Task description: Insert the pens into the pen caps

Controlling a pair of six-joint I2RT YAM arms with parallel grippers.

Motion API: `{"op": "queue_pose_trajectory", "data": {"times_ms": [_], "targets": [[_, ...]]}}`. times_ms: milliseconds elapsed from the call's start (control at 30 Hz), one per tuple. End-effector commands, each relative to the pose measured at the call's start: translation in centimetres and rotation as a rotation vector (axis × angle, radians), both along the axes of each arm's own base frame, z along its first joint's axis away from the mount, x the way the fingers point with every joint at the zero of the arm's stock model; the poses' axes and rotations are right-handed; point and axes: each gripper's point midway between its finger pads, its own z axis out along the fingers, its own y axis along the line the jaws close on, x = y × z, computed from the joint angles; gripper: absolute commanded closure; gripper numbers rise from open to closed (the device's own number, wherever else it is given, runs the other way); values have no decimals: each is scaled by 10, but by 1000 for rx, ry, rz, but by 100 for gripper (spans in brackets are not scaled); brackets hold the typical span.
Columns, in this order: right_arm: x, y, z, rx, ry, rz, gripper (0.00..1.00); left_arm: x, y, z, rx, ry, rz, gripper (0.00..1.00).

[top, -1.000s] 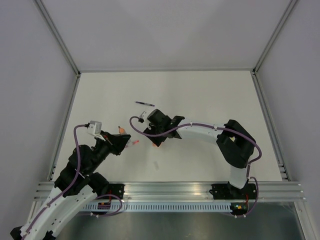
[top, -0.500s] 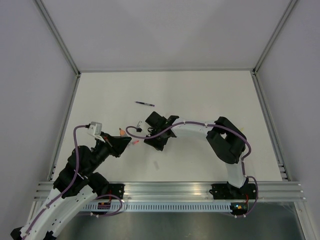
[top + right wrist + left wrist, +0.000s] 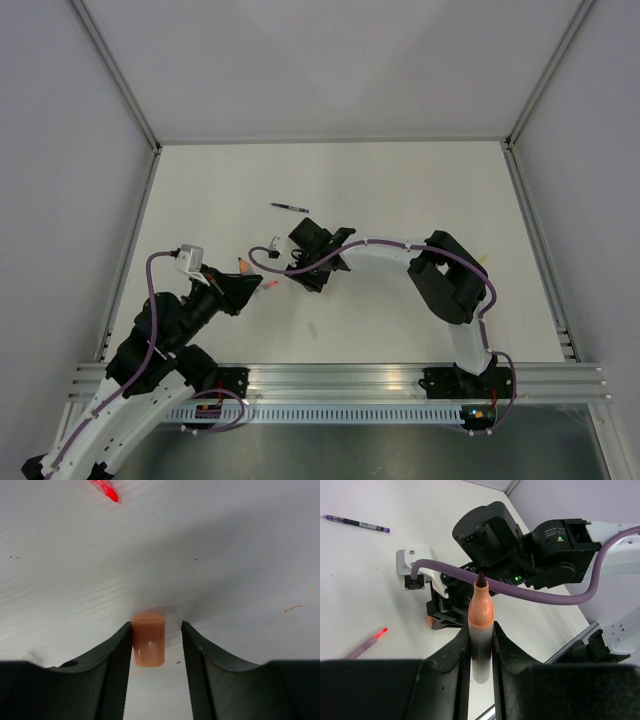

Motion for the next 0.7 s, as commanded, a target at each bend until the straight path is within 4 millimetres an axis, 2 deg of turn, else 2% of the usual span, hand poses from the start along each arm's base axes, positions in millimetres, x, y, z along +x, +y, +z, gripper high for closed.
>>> {"op": "queue_pose_trajectory", "data": {"times_ms": [0,100,167,267,400,667], "targets": [[5,-11,-20,-52,11,-9,54,-6,-2,20,-54,-26,-25,98],[8,-17,-22,-67,18,-35,61,-6,-3,19,-55,-25,-26,98],[9,-20,-23,-63,30,-59,62,-6,-3,20,-60,-26,-27,98],[9,-22,-21,-48,54,-85,61,-6,-4,19,-64,-23,-33,98],[6,-24,-21,-52,78,-90,55,-6,-5,19,-67,-20,-33,98],[3,-29,-28,-86,101,-100,55,-5,-6,17,-66,-13,-33,98]]}}
